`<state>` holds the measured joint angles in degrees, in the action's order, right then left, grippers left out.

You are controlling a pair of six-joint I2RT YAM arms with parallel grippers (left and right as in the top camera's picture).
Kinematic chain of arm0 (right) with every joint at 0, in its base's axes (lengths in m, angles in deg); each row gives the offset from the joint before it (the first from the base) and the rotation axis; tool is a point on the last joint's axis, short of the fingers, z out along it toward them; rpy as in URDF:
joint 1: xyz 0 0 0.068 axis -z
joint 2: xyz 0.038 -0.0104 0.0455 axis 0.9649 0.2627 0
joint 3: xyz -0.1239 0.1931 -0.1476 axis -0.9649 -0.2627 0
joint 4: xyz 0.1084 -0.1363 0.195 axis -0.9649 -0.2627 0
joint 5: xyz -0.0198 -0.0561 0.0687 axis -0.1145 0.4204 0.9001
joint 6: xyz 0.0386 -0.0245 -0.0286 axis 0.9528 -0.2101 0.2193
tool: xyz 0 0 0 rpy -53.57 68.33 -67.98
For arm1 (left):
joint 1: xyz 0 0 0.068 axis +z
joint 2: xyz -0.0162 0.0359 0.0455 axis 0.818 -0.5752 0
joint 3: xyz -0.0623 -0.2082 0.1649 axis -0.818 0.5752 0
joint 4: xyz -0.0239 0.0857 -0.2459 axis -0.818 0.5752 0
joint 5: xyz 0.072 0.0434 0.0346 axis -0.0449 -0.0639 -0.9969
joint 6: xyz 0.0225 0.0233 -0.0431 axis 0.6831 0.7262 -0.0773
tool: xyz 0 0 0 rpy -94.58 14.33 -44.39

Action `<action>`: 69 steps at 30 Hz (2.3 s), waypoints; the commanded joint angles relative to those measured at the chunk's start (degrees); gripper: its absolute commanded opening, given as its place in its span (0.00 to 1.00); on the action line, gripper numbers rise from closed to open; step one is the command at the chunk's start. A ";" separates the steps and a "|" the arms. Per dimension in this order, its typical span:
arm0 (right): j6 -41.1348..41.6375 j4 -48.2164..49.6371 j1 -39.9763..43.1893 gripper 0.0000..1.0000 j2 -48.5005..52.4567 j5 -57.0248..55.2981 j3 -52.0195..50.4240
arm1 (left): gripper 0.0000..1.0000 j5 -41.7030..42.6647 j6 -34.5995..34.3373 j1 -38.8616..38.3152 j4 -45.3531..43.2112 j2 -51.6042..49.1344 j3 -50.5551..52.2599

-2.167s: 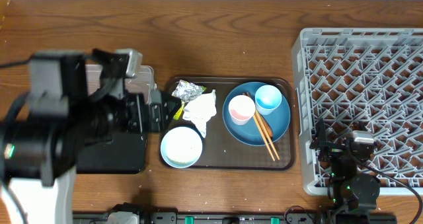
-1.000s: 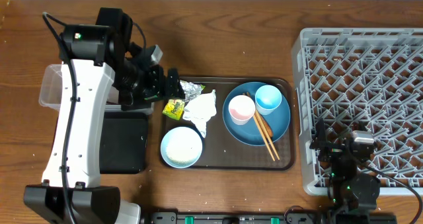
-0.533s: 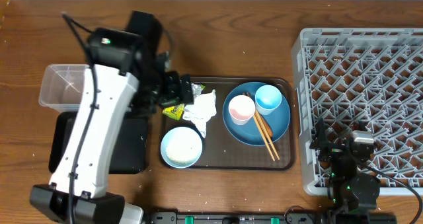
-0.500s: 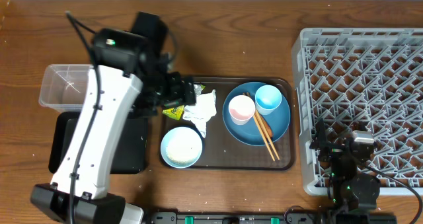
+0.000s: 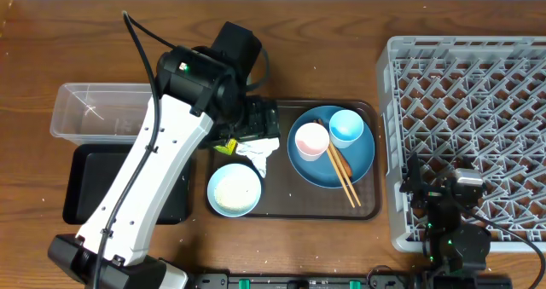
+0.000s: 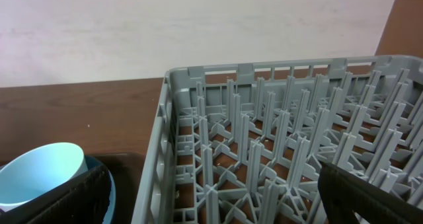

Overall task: Sort waste into correct bins and load items into the dishwasher rack
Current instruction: 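Move the left gripper over the white tissue on the brown tray, then lower the left gripper and grasp the white tissue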

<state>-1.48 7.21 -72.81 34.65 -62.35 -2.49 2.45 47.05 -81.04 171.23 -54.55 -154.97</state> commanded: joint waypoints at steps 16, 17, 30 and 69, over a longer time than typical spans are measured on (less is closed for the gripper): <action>0.55 -0.17 -1.18 0.99 -0.39 -0.42 -0.07 | 0.06 -8.50 1.11 0.02 -17.97 0.72 17.57; 0.55 -0.17 -1.18 0.99 -0.39 -0.42 -0.07 | 0.06 -8.48 1.11 0.02 -19.15 0.72 18.64; 0.55 -0.17 -1.18 0.99 -0.39 -0.39 -0.07 | 0.41 -8.48 1.11 0.02 -31.76 0.72 30.82; 0.55 -0.17 -1.18 0.99 -0.39 -0.42 -0.07 | 0.74 -8.24 6.49 -1.27 -58.55 -1.84 46.93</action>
<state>-1.48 7.21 -72.81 34.65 -62.35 -2.49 -5.33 51.92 -81.30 114.07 -54.40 -109.66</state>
